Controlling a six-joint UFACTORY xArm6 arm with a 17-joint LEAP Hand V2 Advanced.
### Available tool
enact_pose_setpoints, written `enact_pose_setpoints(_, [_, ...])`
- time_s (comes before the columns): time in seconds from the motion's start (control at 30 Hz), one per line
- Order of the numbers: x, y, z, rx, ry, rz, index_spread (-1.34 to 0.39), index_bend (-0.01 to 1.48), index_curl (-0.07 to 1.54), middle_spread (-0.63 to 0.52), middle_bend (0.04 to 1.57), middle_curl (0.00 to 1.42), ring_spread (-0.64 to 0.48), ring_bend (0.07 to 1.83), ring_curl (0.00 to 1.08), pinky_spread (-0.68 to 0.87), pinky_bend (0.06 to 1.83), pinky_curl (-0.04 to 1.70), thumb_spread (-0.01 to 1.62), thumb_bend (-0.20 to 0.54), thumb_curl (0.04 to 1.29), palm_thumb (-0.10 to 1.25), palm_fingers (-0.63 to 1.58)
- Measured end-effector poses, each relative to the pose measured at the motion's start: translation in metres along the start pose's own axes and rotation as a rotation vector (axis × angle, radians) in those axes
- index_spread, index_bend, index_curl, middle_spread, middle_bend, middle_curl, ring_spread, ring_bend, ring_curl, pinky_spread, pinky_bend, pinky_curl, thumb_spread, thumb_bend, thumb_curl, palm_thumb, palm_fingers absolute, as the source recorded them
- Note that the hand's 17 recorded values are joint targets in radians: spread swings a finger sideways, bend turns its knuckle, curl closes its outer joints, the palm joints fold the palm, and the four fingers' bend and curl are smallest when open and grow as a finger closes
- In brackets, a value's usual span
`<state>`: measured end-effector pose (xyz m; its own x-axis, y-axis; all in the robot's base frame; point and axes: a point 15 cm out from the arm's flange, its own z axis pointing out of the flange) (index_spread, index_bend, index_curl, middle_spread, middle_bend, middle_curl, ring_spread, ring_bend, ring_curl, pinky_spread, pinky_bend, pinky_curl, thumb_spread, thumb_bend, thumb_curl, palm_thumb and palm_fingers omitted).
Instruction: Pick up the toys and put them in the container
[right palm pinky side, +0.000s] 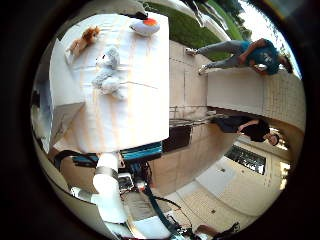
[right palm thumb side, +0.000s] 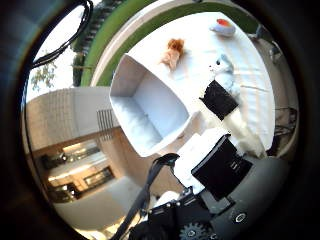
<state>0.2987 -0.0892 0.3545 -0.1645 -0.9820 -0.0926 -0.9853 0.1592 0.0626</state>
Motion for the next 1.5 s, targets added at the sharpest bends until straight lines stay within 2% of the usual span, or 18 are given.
enact_pose_setpoints(0.23, [0.021, -0.015, 0.017, -0.044, -0.014, 0.057, -0.14, 0.15, 0.3, 0.03, 0.18, 0.31, 0.32, 0.45, 0.33, 0.46, 0.6, 0.19, 1.26, -0.025, 0.35, 0.65, 0.32])
enact_pose_setpoints(0.5, [0.038, -0.055, 0.044, 0.006, -0.016, 0.091, -0.1, 0.14, 0.27, 0.03, 0.19, 0.32, 0.32, 0.51, 0.33, 0.47, 0.64, 0.19, 1.26, -0.032, 0.34, 0.6, 0.35])
enact_pose_setpoints(0.67, [0.041, -0.05, 0.104, -0.064, -0.03, 0.121, -0.07, 0.15, 0.26, 0.03, 0.2, 0.33, 0.33, 0.53, 0.34, 0.48, 0.68, 0.18, 1.25, -0.03, 0.34, 0.57, 0.35])
enact_pose_setpoints(0.83, [0.037, -0.053, 0.147, -0.07, -0.024, 0.136, -0.04, 0.14, 0.25, 0.04, 0.2, 0.34, 0.33, 0.58, 0.34, 0.49, 0.72, 0.18, 1.24, -0.03, 0.34, 0.53, 0.38])
enact_pose_setpoints(1.03, [0.027, -0.05, 0.175, -0.133, -0.027, 0.131, -0.01, 0.14, 0.24, 0.06, 0.21, 0.36, 0.34, 0.65, 0.35, 0.51, 0.8, 0.18, 1.22, -0.034, 0.33, 0.49, 0.46])
enact_pose_setpoints(1.13, [0.023, -0.049, 0.179, -0.144, -0.026, 0.12, -0.02, 0.15, 0.23, 0.05, 0.24, 0.37, 0.33, 0.71, 0.36, 0.51, 0.88, 0.18, 1.21, -0.03, 0.33, 0.47, 0.61])
enact_pose_setpoints(1.17, [0.021, -0.049, 0.179, -0.145, -0.025, 0.114, -0.03, 0.15, 0.22, 0.04, 0.27, 0.38, 0.32, 0.74, 0.37, 0.51, 0.91, 0.19, 1.21, -0.029, 0.32, 0.47, 0.7])
enact_pose_setpoints(1.2, [0.019, -0.05, 0.18, -0.145, -0.024, 0.11, -0.07, 0.14, 0.21, 0.01, 0.34, 0.41, 0.29, 0.79, 0.38, 0.49, 0.98, 0.21, 1.21, -0.024, 0.33, 0.47, 0.87])
enact_pose_setpoints(1.23, [0.019, -0.05, 0.179, -0.145, -0.024, 0.109, -0.13, 0.14, 0.2, -0.01, 0.46, 0.44, 0.25, 0.85, 0.38, 0.47, 1.03, 0.21, 1.2, -0.005, 0.33, 0.52, 1.14])
enact_pose_setpoints(1.27, [0.017, -0.05, 0.178, -0.144, -0.023, 0.104, -0.17, 0.15, 0.21, -0.03, 0.56, 0.49, 0.2, 0.93, 0.43, 0.45, 1.06, 0.24, 1.2, 0.004, 0.34, 0.56, 1.21])
enact_pose_setpoints(1.3, [0.016, -0.05, 0.178, -0.143, -0.022, 0.101, -0.17, 0.15, 0.21, -0.03, 0.56, 0.49, 0.2, 0.93, 0.43, 0.45, 1.06, 0.24, 1.2, 0.004, 0.34, 0.56, 1.21])
enact_pose_setpoints(1.37, [0.014, -0.052, 0.175, -0.136, -0.02, 0.101, -0.21, 0.17, 0.22, -0.04, 0.66, 0.54, 0.17, 1.01, 0.47, 0.44, 1.07, 0.26, 1.19, 0.014, 0.35, 0.61, 1.21])
enact_pose_setpoints(1.43, [0.014, -0.052, 0.171, -0.129, -0.021, 0.101, -0.27, 0.23, 0.23, -0.06, 0.82, 0.61, 0.12, 1.11, 0.53, 0.41, 1.15, 0.29, 1.18, 0.098, 0.41, 0.8, 1.25])
enact_pose_setpoints(1.5, [0.014, -0.052, 0.16, -0.104, -0.018, 0.099, -0.3, 0.28, 0.24, -0.08, 0.87, 0.65, 0.1, 1.17, 0.56, 0.39, 1.2, 0.31, 1.17, 0.117, 0.44, 0.86, 1.25])
